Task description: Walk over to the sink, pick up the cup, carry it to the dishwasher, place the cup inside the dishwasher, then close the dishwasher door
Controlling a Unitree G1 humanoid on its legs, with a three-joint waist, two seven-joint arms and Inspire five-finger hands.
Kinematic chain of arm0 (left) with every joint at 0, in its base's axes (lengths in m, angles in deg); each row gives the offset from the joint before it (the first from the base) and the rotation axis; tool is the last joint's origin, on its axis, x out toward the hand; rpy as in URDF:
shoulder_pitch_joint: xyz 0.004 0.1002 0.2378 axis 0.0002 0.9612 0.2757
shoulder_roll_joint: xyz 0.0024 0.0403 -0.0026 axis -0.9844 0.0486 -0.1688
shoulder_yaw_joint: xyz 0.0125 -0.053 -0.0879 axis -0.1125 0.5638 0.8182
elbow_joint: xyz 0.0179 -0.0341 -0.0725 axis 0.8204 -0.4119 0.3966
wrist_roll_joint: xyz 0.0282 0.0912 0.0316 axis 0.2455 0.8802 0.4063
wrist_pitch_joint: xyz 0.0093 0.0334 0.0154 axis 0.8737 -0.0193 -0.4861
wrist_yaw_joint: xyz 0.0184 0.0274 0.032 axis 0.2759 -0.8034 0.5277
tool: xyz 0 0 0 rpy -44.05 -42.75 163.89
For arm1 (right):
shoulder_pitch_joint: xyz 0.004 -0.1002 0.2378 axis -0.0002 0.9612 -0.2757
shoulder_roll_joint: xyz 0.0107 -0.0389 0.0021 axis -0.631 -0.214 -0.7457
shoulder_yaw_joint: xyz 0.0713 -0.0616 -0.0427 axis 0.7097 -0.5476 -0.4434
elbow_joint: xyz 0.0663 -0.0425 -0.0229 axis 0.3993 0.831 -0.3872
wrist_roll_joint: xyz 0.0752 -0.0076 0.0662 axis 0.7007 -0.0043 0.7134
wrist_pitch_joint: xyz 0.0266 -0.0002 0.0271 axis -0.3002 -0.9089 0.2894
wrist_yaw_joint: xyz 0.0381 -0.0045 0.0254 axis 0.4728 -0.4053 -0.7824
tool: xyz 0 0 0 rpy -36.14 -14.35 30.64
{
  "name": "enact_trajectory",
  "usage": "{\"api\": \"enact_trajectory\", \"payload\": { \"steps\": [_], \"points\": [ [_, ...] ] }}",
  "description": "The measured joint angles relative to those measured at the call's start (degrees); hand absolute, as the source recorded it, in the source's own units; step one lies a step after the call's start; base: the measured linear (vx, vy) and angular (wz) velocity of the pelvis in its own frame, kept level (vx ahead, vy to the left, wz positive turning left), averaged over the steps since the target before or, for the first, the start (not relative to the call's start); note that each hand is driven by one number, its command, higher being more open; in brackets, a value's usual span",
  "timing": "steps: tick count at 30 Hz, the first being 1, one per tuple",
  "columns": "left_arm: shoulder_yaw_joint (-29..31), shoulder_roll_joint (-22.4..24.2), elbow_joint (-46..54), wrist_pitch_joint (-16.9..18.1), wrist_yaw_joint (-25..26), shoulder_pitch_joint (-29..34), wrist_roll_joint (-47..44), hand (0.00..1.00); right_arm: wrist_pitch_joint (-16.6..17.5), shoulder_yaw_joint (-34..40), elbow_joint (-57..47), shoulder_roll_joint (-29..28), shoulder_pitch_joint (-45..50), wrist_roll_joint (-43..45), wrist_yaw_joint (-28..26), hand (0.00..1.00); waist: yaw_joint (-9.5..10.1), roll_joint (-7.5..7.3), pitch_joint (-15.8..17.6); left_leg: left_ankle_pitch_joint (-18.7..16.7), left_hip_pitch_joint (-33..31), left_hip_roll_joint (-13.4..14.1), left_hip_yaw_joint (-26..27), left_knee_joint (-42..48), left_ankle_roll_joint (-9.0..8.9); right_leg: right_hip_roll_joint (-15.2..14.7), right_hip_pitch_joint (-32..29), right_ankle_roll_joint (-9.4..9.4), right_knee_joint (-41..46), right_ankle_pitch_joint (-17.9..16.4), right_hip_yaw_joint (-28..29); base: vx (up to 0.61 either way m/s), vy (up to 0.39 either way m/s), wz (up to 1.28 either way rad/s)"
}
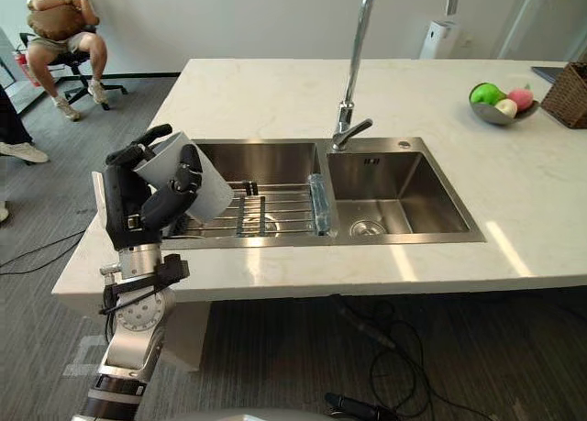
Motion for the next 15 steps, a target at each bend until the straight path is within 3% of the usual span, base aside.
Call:
{"api": "enact_trajectory", "payload": {
  "steps": [6,9,11,12,13,14,15],
  "points": [
    [2.96,1.34,6.39,-2.38,0.0,8.22,2.08,0.0,1.64,-0.26,1.46,0.45,-0.24,-6.21,-4.49,1.0,2.09,-0.18,-0.14,1.94,-3.42,-0.85,-6.08,-0.28,0.19,-0.89,0.68,0.17,0.06,-1.35,-5.64,-0.06,-0.037,0.5],
    [3.05,3.03,9.46,-3.2,0.03,11.36,2.19,0.0,2.07,-2.28,3.19,1.86,-1.11,-8.15,-7.23,1.0,4.76,-0.08,-0.11,3.79,-6.42,-1.24,-11.67,-0.26,-0.01,-0.96,1.11,0.67,0.35,-1.79,-11.42,-0.05,-0.079,1.1],
    [3.18,4.2,10.18,-3.46,0.18,12.37,2.1,0.0,2.09,-3.59,5.74,2.77,-2.21,-8.47,-7.75,1.0,7.11,0.3,0.14,6.2,-8.28,-1.54,-15.79,-1.91,0.1,-1.41,1.78,0.44,3.37,-4.85,-18.5,-0.07,-0.085,1.54],
    [3.27,4.54,10.57,-3.45,0.18,12.78,2.05,0.0,2.18,-3.61,6.36,3.0,-2.54,-8.46,-7.76,1.0,7.67,0.39,0.16,5.62,-8.37,-1.49,-14.72,-2.9,1.92,-1.72,2.01,0.54,4.46,-5.78,-20.72,-0.07,-0.04,1.71],
    [3.51,4.48,10.97,-2.97,0.22,13.69,1.96,0.0,2.21,-3.98,7.48,2.97,-2.8,-8.35,-7.75,1.0,7.79,0.04,0.14,4.28,-8.73,-1.09,-9.43,-3.91,5.72,-3.11,3.04,0.96,5.74,-6.88,-25.24,-0.03,0.014,1.96],
    [3.57,4.62,10.98,-2.4,0.19,13.78,1.62,0.0,2.2,-4.71,8.06,3.48,-3.19,-8.37,-7.78,1.0,8.05,-0.71,0.07,3.19,-9.27,-0.85,-4.05,-3.57,7.92,-4.57,4.75,1.32,5.95,-7.15,-30.11,0.0,0.065,2.05],
    [3.55,4.87,11.01,-2.12,0.12,13.74,1.43,0.0,2.25,-5.14,8.07,3.81,-3.34,-8.36,-7.85,1.0,8.17,-0.79,0.18,3.11,-10.0,-0.51,-0.9,-2.74,8.12,-5.3,5.69,2.16,6.04,-6.73,-32.58,0.02,0.136,2.18]
  ]
}}
